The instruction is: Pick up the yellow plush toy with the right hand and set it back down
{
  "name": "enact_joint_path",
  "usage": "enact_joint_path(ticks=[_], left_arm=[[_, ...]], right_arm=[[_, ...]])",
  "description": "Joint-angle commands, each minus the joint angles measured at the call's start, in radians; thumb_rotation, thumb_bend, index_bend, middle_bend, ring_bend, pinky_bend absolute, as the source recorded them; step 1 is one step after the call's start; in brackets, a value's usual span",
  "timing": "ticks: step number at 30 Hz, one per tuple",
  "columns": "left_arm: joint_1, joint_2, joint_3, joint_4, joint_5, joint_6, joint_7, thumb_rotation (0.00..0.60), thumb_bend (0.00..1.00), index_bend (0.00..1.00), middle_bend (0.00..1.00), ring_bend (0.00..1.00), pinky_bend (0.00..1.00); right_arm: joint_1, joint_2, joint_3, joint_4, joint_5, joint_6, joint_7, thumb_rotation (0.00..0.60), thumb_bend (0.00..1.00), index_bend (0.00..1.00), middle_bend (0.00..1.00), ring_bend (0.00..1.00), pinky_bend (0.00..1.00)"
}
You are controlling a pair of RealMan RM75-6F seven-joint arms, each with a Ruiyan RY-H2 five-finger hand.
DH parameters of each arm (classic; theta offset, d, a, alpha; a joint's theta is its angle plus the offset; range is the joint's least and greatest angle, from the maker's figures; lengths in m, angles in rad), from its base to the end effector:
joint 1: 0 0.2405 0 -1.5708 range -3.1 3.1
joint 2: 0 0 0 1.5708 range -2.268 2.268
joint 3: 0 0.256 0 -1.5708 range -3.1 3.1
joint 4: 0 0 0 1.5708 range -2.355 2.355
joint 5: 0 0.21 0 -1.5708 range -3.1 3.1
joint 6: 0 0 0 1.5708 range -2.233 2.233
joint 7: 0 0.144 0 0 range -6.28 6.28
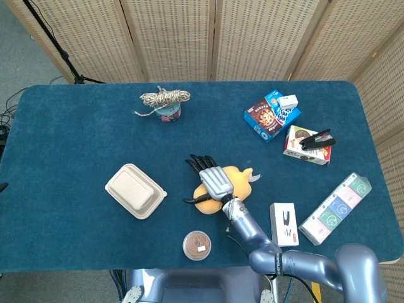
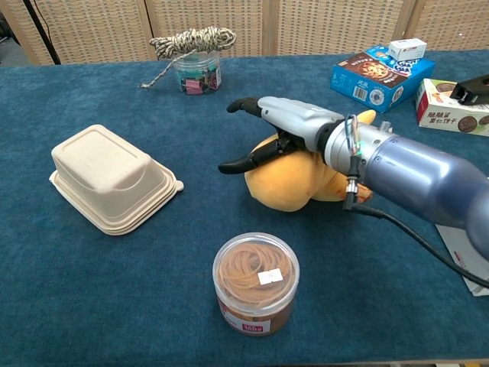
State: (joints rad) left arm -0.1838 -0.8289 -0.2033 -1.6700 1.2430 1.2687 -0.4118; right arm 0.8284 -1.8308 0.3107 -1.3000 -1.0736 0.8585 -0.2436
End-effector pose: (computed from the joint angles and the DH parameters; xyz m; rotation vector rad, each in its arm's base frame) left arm -0.3157 0.2409 0.2609 -1.1272 -1.1048 -1.0503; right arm -0.0819 -0.3504 -0.0876 1.8576 -1.2025 1.1059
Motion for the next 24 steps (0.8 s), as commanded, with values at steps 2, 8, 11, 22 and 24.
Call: enact_joint_path(ticks=[2,8,11,22,24], left_arm=[[-0.002,-0.001,0.0,-0.006,-0.001,0.0,0.01,0.6,0.0,0.0,0.0,0.0,0.0],[-0.003,-0.002,0.0,-0.009,-0.006,-0.002,0.017,0.6,0.0,0.0,0.0,0.0,0.0],[-0.003,-0.002,0.0,-0.009,-0.008,-0.003,0.018,0.6,0.0,0.0,0.0,0.0,0.0],[-0.007,-0.001,-0.001,-0.009,-0.006,-0.009,0.018,0.6,0.0,0.0,0.0,0.0,0.0],[-0.007,-0.001,0.0,-0.01,-0.005,-0.009,0.019,0.6,0.0,0.0,0.0,0.0,0.0]], right_arm=[[-0.009,0.049,0.022,-0.038,0.053,-0.044,0.042,0.286,0.0,0.0,0.0,0.0,0.0],[-0.006,0.084,0.029,-0.06,0.067,-0.05,0.065,0.285,0.0,0.0,0.0,0.0,0.0],[-0.006,0.1,0.032,-0.075,0.066,-0.04,0.075,0.282,0.0,0.0,0.0,0.0,0.0],[-0.02,0.159,0.007,-0.249,0.001,0.026,0.079,0.274,0.0,0.0,0.0,0.0,0.0],[-0.021,0.163,-0.002,-0.282,-0.02,0.046,0.066,0.273,0.0,0.0,0.0,0.0,0.0]])
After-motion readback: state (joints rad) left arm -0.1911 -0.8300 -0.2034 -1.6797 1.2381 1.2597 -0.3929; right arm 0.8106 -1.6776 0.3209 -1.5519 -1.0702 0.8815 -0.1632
